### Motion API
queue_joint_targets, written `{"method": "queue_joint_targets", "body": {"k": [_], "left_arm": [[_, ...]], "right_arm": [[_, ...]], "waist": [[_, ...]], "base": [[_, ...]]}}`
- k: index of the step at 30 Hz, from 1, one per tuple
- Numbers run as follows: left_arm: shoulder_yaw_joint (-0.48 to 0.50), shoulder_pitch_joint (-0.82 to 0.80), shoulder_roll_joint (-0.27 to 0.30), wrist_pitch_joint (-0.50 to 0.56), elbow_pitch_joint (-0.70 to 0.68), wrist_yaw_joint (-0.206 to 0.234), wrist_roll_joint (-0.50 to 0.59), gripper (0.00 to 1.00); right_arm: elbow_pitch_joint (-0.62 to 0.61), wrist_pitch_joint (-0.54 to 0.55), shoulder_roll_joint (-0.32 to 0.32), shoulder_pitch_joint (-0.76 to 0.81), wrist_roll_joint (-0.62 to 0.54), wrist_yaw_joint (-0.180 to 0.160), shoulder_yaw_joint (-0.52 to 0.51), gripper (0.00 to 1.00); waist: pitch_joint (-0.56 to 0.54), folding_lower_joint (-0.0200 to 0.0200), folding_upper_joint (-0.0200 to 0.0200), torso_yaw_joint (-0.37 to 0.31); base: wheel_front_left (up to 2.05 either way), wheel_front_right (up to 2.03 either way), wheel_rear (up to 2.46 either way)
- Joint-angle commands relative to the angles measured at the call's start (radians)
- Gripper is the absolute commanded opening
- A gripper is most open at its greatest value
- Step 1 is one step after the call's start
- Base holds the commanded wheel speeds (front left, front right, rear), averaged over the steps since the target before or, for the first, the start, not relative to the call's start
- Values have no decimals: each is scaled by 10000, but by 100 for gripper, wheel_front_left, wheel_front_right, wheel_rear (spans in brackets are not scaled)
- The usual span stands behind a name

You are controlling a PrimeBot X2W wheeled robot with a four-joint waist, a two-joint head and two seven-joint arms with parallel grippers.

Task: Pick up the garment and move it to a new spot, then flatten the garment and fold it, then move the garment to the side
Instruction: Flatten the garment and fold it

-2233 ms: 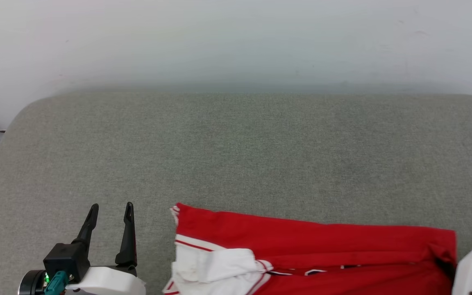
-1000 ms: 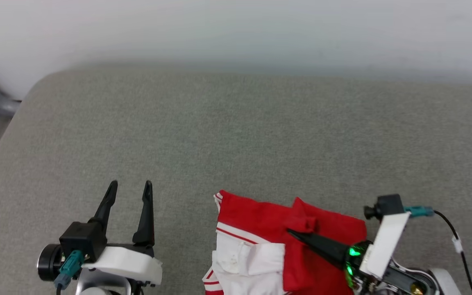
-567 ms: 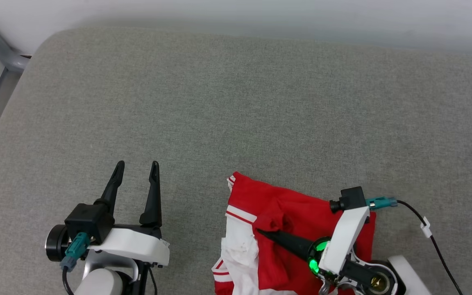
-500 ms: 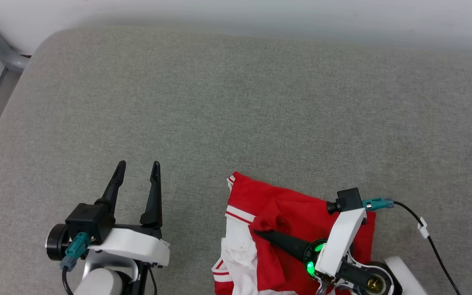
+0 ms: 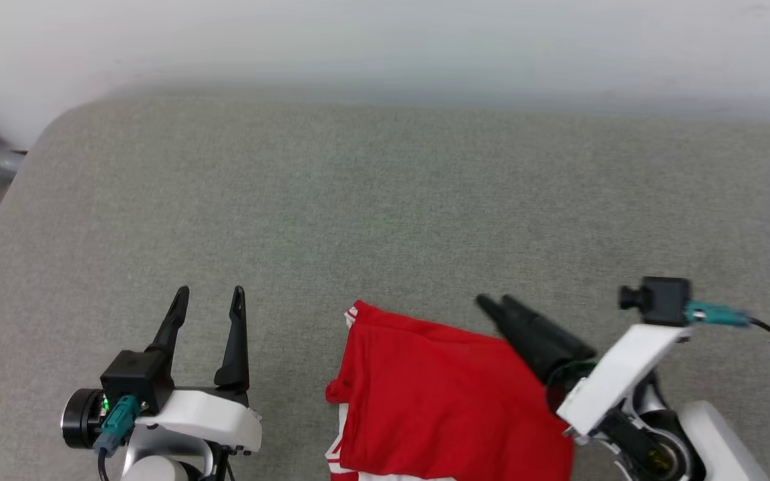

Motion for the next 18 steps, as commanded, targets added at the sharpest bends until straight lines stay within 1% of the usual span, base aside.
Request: {"method": "queue_joint_targets", "body": {"k": [1, 4, 7, 11, 13, 16, 18], "left_arm": [[7, 142, 22, -41, 64, 44, 85, 100], [24, 313, 67, -38, 105, 147, 118, 100], [75, 471, 134, -27, 105, 251, 120, 100], [176, 656, 224, -26, 60, 334, 88, 100], [243, 735, 262, -27, 61, 363, 61, 100], [296, 865, 329, -28, 77, 414, 68, 100], [298, 938, 362, -28, 75, 449, 97, 100]], "right_arm": [[-73, -575, -109, 228, -530, -5, -272, 100], [25, -1592, -311, 520, -1871, -5, -1033, 100], [-7, -2274, -263, 824, -3323, -5, -1922, 100], [-404, -2709, 59, 1251, -5113, -5, -3205, 100], [-763, -2844, 286, 1480, -6036, -5, -3686, 100], [-1289, -2954, 500, 1809, -7200, -5, -4111, 100], [-1579, -3028, 608, 2020, -7774, -5, -4193, 100]], "waist": [[-292, 0, 0, -225], [-574, 0, 0, -395], [-801, 0, 0, -559], [-1007, 0, 0, -746], [-1121, 0, 0, -835], [-1264, 0, 0, -930], [-1375, 0, 0, -974]], "base": [[0, 0, 0], [0, 0, 0], [0, 0, 0], [0, 0, 0], [0, 0, 0], [0, 0, 0], [0, 0, 0]]}}
